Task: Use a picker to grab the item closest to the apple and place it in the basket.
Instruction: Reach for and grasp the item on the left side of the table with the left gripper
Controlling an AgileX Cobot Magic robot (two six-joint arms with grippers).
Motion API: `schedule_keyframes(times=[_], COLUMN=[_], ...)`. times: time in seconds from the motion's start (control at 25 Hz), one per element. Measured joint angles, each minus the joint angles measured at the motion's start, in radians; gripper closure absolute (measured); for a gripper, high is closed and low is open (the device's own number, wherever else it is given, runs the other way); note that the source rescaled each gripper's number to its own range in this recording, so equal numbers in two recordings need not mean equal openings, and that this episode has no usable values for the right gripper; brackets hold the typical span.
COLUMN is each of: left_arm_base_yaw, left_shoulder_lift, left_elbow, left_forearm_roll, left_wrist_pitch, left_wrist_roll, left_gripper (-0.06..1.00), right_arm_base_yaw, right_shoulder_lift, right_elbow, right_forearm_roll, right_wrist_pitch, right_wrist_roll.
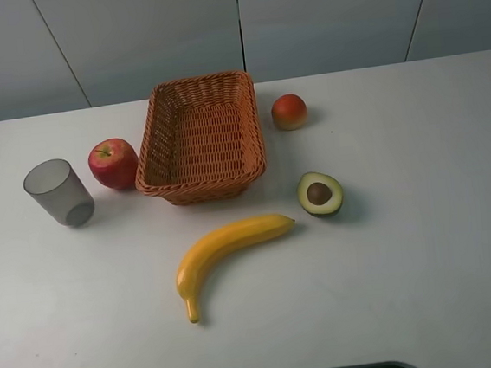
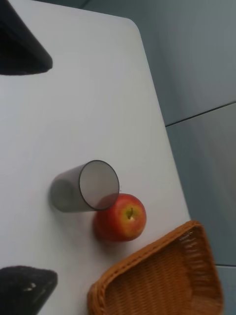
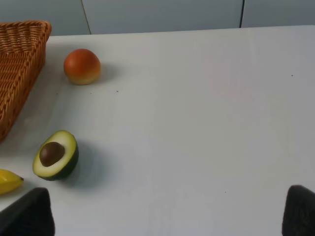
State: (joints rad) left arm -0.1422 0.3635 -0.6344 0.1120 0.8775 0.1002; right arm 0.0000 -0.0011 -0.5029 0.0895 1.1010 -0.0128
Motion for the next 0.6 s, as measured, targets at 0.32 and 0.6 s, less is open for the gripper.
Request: schedule_keyframes(times=[0.32, 0.6], left_arm_base_yaw=[0.000, -0.005], left_shoulder_lift=[0.662, 1.138], left_elbow=[-0.283, -0.568], left_forearm_roll=[0.023, -0.070], left_wrist_pitch=[0.002, 0.107], left_wrist_roll=[0.061, 0.159], left_gripper=[-0.05, -0.05], right_arm_base_yaw=[0.000, 0.000], right_shoulder_lift=[0.000, 0.000], right_elbow=[0.000, 0.000], right_forearm_roll=[0.000, 0.000], right_wrist_pitch=[0.000, 0.000], right_wrist_roll=[0.000, 0.000])
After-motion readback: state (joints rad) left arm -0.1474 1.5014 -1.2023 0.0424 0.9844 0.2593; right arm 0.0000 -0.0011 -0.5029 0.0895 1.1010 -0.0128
